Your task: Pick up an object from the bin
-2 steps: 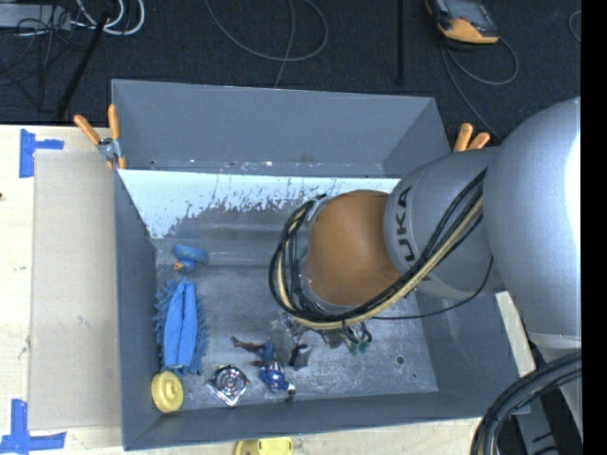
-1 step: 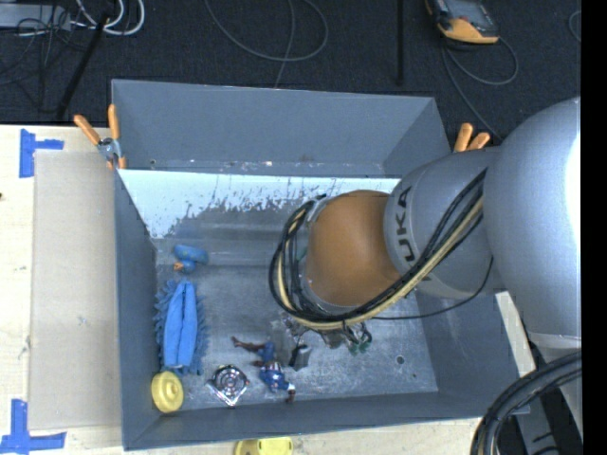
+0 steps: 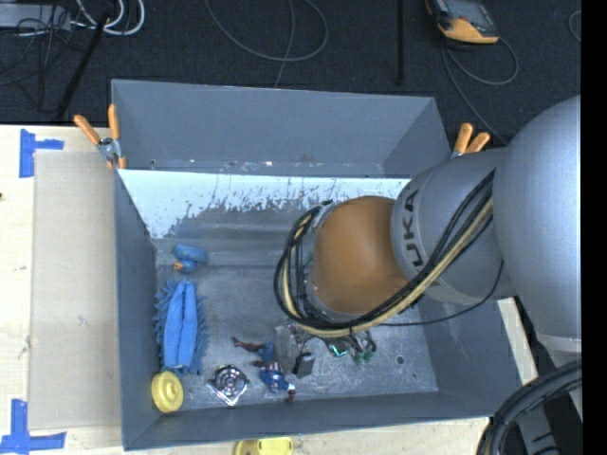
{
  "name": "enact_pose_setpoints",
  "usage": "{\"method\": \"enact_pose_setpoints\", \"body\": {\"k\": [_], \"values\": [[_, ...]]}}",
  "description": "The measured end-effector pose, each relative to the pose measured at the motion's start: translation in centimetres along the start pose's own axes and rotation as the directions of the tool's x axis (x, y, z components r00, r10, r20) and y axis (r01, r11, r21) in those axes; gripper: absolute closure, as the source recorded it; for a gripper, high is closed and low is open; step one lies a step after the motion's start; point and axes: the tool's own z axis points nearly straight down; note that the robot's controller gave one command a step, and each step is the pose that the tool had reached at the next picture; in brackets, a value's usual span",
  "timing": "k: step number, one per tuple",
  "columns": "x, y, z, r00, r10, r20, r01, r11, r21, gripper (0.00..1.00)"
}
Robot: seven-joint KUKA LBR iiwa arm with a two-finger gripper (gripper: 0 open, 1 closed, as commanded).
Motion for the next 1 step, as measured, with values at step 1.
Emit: {"method": "enact_pose_setpoints", "body": {"k": [1], "values": [[1.72, 0.62, -1.46, 0.999, 0.055, -0.001, -0.055, 0.999, 0.0, 0.0]]}}
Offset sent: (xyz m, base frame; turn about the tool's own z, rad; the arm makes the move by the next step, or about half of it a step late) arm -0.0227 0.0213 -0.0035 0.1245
